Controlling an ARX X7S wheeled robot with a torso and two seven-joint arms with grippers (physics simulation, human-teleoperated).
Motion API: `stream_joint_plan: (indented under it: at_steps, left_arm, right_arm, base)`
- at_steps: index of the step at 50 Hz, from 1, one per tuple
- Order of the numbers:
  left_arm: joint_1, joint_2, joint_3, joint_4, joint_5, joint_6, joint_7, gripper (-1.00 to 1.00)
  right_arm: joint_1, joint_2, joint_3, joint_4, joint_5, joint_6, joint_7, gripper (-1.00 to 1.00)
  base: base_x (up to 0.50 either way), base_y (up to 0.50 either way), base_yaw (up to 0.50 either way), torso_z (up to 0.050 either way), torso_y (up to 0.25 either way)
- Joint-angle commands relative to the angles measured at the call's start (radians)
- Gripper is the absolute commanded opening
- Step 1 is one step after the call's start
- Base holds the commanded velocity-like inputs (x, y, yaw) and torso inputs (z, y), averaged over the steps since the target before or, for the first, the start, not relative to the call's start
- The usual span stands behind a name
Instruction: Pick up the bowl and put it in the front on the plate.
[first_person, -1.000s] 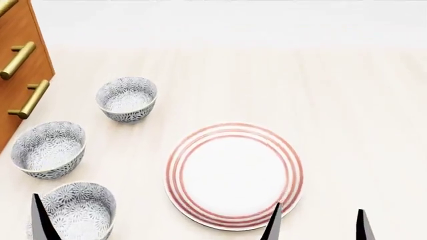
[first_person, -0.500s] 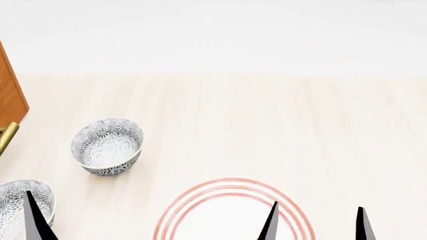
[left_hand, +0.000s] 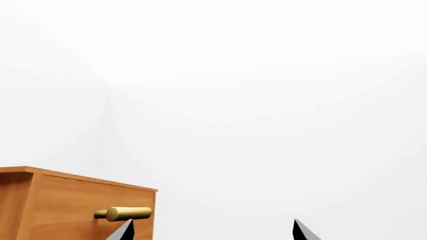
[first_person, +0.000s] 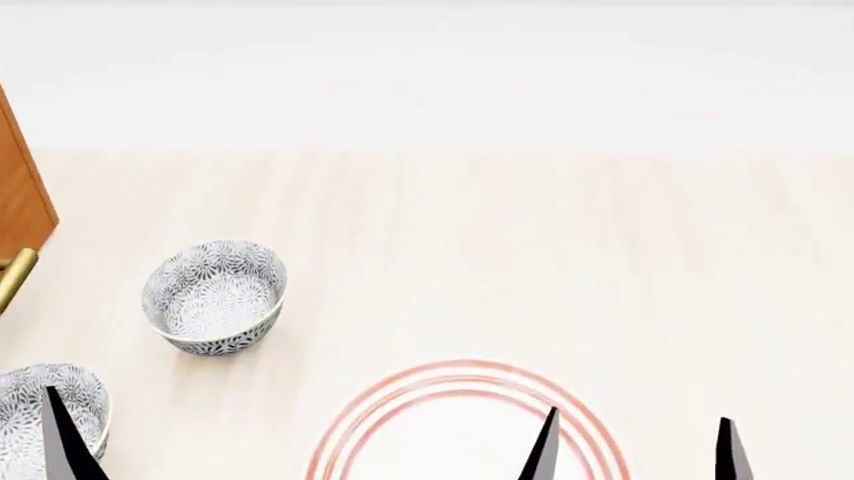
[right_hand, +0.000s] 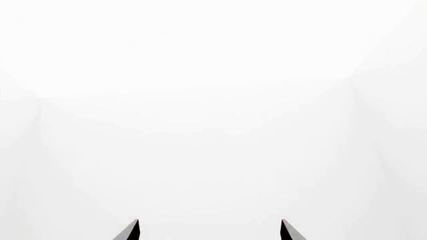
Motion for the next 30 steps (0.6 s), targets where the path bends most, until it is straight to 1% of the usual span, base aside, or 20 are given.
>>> stream_joint_plan:
  at_steps: [1, 29, 30]
  left_arm:
    - [-0.001, -0.001, 0.000, 0.003, 0.007, -0.006, -0.002, 1.00]
    - [-0.005, -0.022, 0.027, -0.007, -0.008, -0.014, -0.020, 1.00]
    - [-0.006, -0.023, 0.028, -0.009, -0.009, -0.012, -0.019, 1.00]
  right_arm:
    - [0.005, 0.002, 0.000, -0.002, -0.001, -0.011, -0.003, 1.00]
    - [0.008, 0.018, -0.022, 0.010, -0.003, -0.009, 0.017, 1.00]
    - [0.008, 0.018, -0.022, 0.010, 0.003, -0.006, 0.020, 1.00]
  base:
    - [0.00, 0.00, 0.00, 0.000, 0.000]
    - [0.00, 0.50, 0.00, 0.000, 0.000]
    - [0.00, 0.00, 0.00, 0.000, 0.000]
